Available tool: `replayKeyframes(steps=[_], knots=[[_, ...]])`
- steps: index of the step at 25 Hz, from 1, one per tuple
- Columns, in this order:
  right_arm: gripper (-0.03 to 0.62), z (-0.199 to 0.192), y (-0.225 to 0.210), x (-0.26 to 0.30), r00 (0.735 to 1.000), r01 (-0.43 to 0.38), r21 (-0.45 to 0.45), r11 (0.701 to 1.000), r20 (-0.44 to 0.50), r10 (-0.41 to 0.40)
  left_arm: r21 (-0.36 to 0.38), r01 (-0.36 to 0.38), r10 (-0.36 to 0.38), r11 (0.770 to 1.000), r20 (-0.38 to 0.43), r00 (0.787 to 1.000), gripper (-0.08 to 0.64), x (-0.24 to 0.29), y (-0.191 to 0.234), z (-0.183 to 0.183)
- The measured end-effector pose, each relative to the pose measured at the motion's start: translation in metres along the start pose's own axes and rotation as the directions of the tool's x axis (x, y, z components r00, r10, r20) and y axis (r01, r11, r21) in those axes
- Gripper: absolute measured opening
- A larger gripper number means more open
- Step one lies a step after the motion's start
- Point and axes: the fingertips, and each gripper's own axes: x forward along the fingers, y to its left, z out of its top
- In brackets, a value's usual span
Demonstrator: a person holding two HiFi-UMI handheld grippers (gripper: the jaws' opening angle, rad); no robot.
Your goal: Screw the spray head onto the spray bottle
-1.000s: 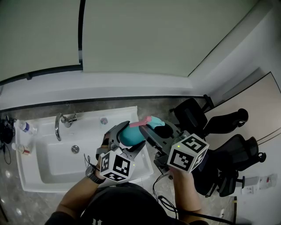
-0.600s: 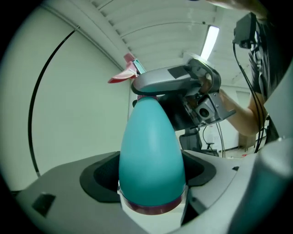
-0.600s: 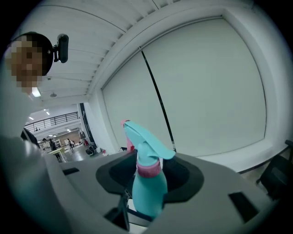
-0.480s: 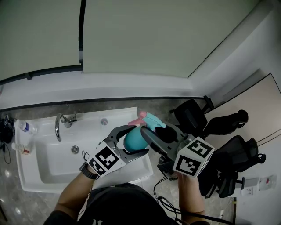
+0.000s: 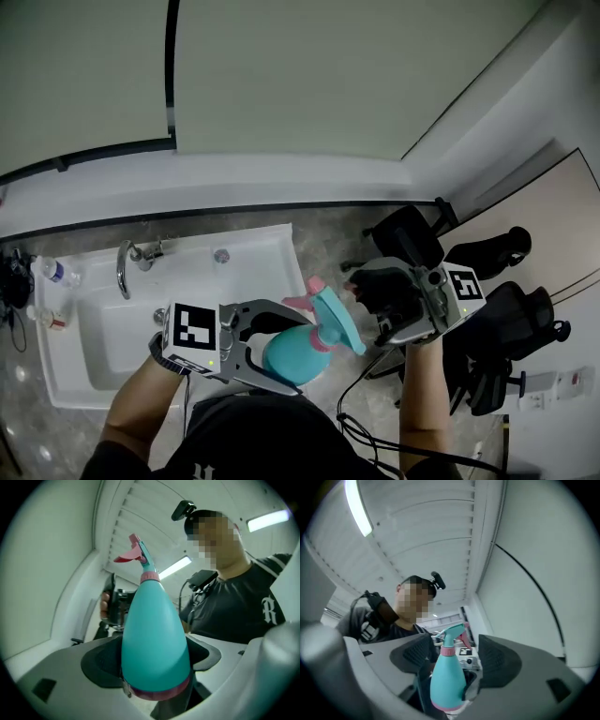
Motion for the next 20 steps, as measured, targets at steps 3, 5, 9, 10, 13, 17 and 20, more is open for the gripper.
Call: replayKeyframes(steps=[3,5,9,10,13,17,20], knots=[[0.355,-0.001,0.020,0.025,0.967,-0.252,-0.003,0.968,0.018,0.252,-0.023,0.184,-0.184,0.983,-0.035,0.982,0.391,0.013,-0.032,-0.001],[0.383,-0.006,0.035,0.046,0.925,-0.380,-0.029,0.924,-0.020,0.380,-0.049,0.275,-0.277,0.960,-0.057,0.959,0.391,0.018,-0.049,-0.003],[0.383,-0.012,0.076,0.076,0.814,-0.581,-0.091,0.809,-0.082,0.575,-0.066,0.417,-0.418,0.907,-0.004,0.909,0.391,0.024,-0.079,-0.001],[0.383,-0.012,0.082,0.079,0.791,-0.612,-0.109,0.783,-0.099,0.604,-0.061,0.444,-0.443,0.894,0.021,0.896,0.391,0.024,-0.081,0.002],[0.382,-0.012,0.089,0.081,0.749,-0.662,-0.131,0.738,-0.142,0.647,-0.096,0.474,-0.473,0.875,0.036,0.880,0.391,0.023,-0.077,0.008],[0.348,-0.016,0.083,0.085,0.781,-0.622,-0.138,0.771,-0.179,0.599,-0.095,0.468,-0.466,0.878,0.048,0.883,0.391,0.022,-0.073,0.008],[0.293,-0.020,0.075,0.086,0.822,-0.563,-0.141,0.814,-0.189,0.536,-0.063,0.468,-0.462,0.881,0.094,0.882,0.391,0.020,-0.070,0.009]])
